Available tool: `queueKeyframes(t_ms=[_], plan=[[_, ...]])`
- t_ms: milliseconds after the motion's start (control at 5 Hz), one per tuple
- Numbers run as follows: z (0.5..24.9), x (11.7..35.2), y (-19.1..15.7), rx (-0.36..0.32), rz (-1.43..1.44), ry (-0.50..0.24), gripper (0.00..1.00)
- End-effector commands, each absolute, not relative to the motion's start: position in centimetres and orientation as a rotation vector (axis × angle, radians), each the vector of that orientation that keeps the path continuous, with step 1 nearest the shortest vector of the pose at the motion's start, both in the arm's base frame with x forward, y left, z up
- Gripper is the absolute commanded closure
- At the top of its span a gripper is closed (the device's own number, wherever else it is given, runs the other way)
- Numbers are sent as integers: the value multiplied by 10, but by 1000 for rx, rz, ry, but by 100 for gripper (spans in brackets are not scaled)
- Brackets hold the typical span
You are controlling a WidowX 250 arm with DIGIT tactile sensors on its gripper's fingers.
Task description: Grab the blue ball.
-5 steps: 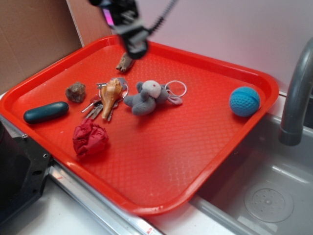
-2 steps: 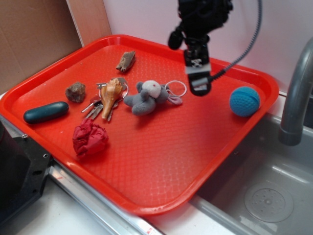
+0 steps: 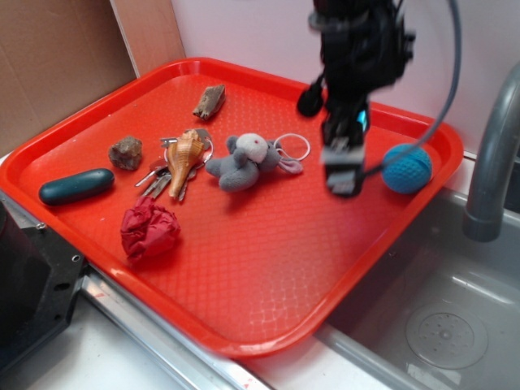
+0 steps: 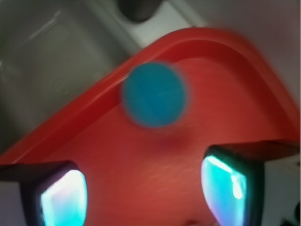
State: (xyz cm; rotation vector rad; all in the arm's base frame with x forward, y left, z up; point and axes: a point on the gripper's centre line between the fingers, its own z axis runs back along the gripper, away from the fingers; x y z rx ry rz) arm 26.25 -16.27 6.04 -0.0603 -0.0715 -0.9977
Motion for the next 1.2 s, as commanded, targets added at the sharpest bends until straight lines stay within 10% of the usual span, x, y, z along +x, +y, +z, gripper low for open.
queueKeyframes(t_ms=[0, 400, 600, 1000], plan=[[67, 242, -186, 15, -913, -183, 0], [96, 223, -174, -55, -682, -211, 0], [101, 274, -144, -30, -620, -209, 0], [101, 274, -144, -30, -620, -209, 0]])
